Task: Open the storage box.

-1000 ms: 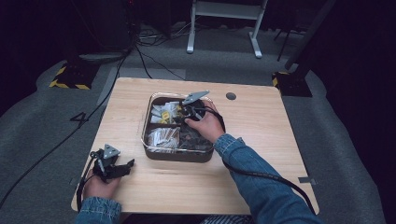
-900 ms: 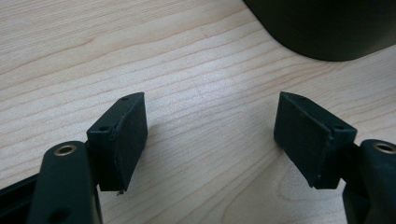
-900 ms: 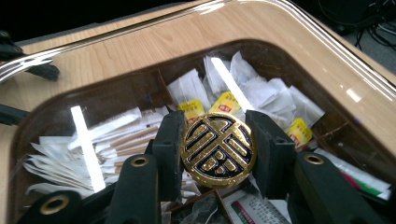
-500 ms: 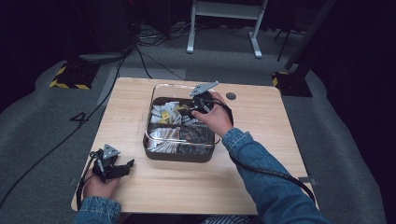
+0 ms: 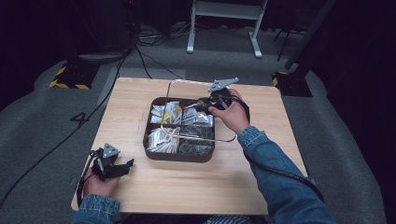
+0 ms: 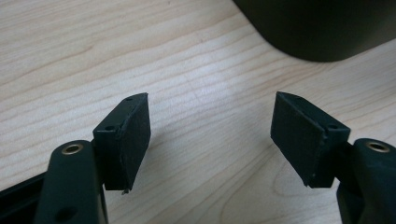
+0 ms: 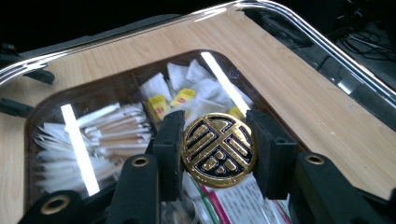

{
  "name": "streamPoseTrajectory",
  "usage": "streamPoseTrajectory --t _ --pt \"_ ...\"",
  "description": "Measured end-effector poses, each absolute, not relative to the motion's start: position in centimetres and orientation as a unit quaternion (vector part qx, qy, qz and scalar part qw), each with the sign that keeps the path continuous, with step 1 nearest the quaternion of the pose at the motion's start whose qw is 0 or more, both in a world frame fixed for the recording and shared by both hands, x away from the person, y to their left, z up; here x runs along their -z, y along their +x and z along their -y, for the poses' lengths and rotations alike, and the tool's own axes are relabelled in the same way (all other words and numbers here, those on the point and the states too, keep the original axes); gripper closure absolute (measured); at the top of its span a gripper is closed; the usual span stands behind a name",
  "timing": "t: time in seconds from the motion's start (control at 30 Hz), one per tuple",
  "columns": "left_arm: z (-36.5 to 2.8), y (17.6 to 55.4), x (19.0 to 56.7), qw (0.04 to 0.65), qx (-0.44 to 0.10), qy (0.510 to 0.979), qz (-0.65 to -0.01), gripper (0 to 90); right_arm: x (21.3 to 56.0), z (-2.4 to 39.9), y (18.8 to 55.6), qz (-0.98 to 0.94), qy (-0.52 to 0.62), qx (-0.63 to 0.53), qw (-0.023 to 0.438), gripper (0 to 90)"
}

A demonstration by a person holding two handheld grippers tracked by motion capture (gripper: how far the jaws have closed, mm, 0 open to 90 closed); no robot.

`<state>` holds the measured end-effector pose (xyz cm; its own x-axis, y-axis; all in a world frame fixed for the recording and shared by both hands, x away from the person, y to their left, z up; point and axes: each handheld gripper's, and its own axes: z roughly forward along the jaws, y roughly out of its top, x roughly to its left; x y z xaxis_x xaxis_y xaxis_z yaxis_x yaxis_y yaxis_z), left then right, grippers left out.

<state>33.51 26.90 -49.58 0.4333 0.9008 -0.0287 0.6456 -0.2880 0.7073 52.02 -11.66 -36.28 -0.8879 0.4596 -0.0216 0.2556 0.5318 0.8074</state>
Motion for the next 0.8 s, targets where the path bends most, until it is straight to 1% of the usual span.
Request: streamPoseTrajectory --t 0.1,0.17,0.2,0.43,0.8 --pt "-26.6 33.6 49.0 0.341 -0.196 0.778 -0.490 29.3 36.0 13.8 52.1 -0.865 0.214 -0.437 0.124 59.4" --pt "-26.6 33.6 48.9 0.341 -0.197 0.778 -0.489 29.3 36.0 14.3 52.1 -0.864 0.215 -0.437 0.126 59.4" --pt "-26.4 33.7 48.7 0.343 -0.199 0.777 -0.488 29.3 35.8 15.4 52.1 -0.863 0.219 -0.436 0.130 59.4" --pt "-26.0 33.9 48.2 0.350 -0.201 0.776 -0.484 29.6 35.4 18.1 52.0 -0.861 0.230 -0.430 0.143 59.4" --pt "-26.0 34.0 47.8 0.364 -0.199 0.768 -0.488 30.9 35.6 24.0 52.1 -0.851 0.266 -0.423 0.162 59.4"
